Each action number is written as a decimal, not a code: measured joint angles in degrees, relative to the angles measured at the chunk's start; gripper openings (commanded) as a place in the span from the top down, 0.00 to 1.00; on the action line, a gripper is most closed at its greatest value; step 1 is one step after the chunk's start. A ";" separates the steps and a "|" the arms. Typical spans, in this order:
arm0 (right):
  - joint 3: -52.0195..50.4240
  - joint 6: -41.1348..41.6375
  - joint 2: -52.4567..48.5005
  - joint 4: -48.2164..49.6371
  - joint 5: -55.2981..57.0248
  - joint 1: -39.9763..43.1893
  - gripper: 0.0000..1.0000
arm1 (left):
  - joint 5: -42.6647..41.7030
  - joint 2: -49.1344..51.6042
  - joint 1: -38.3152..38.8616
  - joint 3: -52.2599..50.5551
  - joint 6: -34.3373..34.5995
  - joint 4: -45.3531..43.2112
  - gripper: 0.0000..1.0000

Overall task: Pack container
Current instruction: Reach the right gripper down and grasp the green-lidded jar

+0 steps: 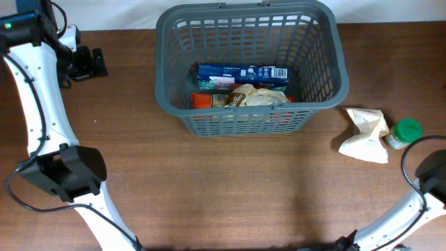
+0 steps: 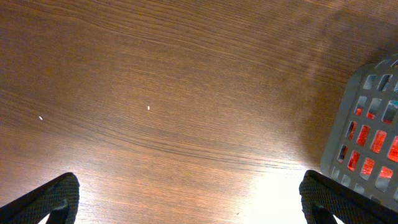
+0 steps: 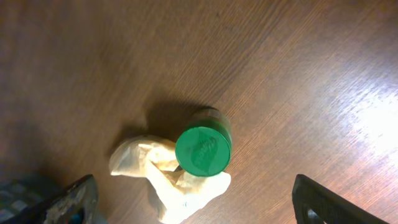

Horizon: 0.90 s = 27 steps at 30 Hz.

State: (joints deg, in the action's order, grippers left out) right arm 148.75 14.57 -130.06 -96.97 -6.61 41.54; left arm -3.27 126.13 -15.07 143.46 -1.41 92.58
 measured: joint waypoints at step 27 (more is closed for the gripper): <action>-7.21 -1.88 -7.54 -0.11 4.81 -6.49 0.04 | 0.00 0.00 0.00 0.00 0.00 -0.02 0.01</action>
State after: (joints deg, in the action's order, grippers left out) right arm 141.53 12.69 -137.60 -97.08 -1.80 35.05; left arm -3.27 126.13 -15.07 143.46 -1.41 92.55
